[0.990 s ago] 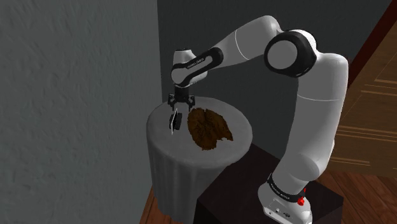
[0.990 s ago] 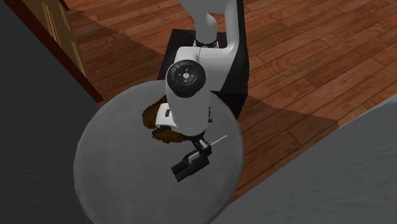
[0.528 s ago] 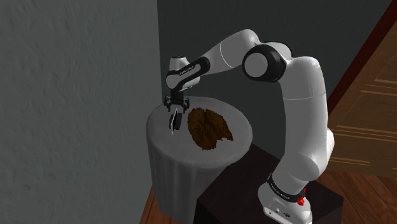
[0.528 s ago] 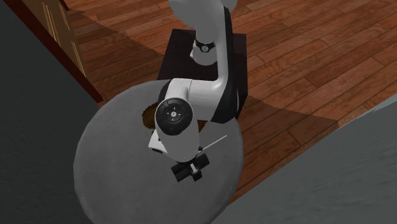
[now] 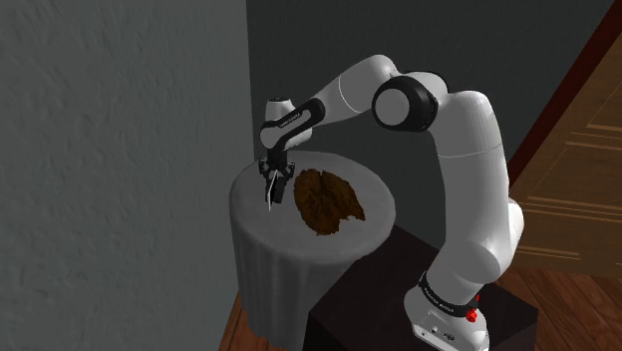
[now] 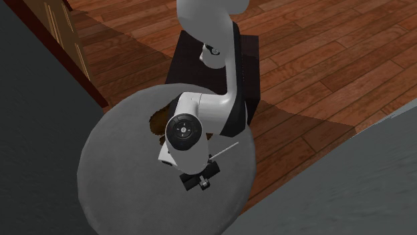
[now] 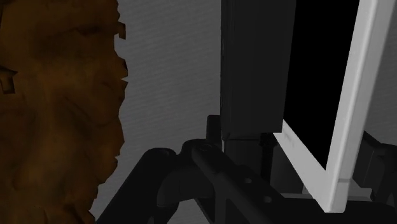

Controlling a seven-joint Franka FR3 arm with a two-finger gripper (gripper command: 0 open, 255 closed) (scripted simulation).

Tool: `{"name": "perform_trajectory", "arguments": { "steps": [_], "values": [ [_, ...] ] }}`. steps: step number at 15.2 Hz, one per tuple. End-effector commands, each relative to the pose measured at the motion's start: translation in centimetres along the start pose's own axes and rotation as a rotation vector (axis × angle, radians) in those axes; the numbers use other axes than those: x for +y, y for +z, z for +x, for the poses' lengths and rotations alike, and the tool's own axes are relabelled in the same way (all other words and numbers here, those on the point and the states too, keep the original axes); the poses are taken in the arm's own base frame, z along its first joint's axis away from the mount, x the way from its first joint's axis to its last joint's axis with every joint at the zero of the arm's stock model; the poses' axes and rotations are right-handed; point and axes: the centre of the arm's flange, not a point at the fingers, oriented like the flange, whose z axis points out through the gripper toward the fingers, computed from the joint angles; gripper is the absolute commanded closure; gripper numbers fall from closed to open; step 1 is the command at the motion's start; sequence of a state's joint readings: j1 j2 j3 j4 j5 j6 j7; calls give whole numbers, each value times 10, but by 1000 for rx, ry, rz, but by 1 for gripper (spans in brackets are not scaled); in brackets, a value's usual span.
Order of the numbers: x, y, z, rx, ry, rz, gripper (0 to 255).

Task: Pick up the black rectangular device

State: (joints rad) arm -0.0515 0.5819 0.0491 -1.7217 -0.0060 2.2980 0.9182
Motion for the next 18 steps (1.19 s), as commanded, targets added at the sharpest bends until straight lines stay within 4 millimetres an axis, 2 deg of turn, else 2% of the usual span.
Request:
{"name": "perform_trajectory", "arguments": {
  "steps": [1,9,18],
  "values": [
    [0,1,0,0,0,0,255],
    [0,1,-1,0,0,0,255],
    [0,-46,-2,0,0,0,255]
  ]
}}
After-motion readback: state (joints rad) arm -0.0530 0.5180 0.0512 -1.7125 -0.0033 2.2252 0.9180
